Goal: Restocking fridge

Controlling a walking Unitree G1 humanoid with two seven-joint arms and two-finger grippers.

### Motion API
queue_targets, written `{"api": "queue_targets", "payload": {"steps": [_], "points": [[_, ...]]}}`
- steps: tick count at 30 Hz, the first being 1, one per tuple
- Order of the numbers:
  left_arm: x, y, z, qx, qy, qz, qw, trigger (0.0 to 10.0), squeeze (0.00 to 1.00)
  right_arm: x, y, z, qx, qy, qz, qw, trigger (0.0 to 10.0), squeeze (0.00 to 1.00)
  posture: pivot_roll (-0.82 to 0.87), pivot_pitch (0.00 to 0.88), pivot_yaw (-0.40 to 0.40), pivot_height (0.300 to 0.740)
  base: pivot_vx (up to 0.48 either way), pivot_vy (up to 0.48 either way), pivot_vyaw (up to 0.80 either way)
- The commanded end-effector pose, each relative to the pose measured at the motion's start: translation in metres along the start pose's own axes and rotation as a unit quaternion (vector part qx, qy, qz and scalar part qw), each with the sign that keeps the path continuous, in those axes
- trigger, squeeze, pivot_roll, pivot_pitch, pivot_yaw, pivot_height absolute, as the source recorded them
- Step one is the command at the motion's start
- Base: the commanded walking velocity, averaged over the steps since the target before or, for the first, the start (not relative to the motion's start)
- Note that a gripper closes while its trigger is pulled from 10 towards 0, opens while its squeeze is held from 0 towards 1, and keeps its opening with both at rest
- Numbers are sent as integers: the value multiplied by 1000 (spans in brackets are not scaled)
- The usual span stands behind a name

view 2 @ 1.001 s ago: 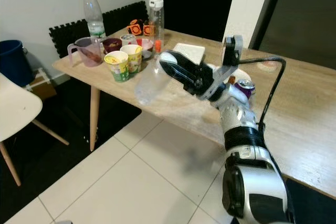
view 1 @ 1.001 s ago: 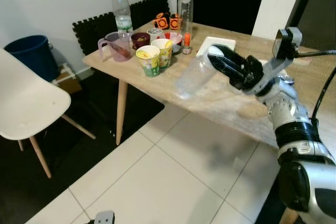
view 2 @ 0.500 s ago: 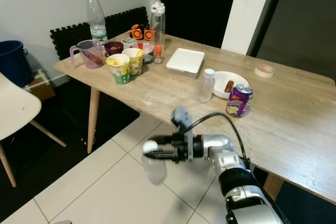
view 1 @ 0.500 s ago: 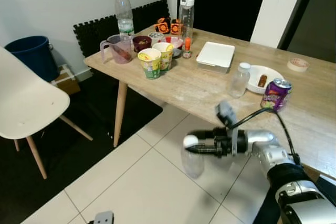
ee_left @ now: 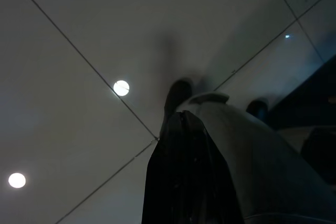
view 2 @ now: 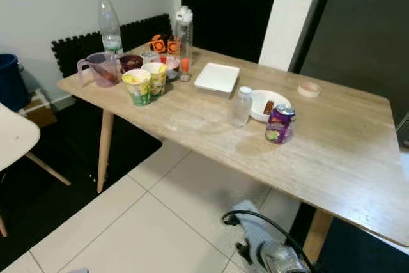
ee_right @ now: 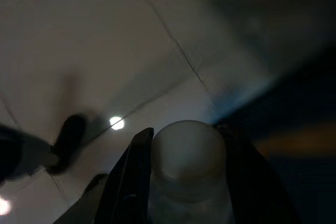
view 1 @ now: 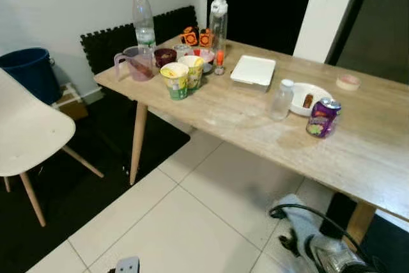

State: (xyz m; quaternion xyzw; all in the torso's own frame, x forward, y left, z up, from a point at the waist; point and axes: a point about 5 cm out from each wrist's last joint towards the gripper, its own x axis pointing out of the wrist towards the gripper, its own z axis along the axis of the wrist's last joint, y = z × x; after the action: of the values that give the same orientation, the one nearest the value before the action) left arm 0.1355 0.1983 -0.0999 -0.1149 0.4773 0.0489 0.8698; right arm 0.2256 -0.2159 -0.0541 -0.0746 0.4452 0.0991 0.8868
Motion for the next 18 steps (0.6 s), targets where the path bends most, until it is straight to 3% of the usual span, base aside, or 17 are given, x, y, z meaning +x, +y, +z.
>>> {"api": "queue_targets", "payload": {"steps": [1,3,5,9,12,18], "points": [[-1,-2,-7,4,16,-7,1000,10000,0,-3,0,-22,38,29,-13,999,10000,0,-28,0,23,740,0,0,0],[-1,-2,-7,4,16,-7,1000,10000,0,-3,0,-22,38,29,-13,999,10000,0,-28,0,23,740,0,0,0],[-2,2,-10,15,26,-1,1000,10000,0,-12,3,-68,65,88,-39,993,10000,0,-29,0,26,740,0,0,0],[0,2,-1,25,18,-1,1000,10000,0,-19,6,-93,80,124,-59,987,10000,0,-36,0,31,740,0,0,-597],[3,-1,10,37,5,-8,999,10000,0,-20,6,-96,85,129,-69,986,10000,0,-38,0,33,740,0,0,-796],[4,-6,12,41,7,-14,999,10000,0,-16,2,-83,57,118,-69,989,10000,0,-44,0,32,740,0,0,-788]]}}
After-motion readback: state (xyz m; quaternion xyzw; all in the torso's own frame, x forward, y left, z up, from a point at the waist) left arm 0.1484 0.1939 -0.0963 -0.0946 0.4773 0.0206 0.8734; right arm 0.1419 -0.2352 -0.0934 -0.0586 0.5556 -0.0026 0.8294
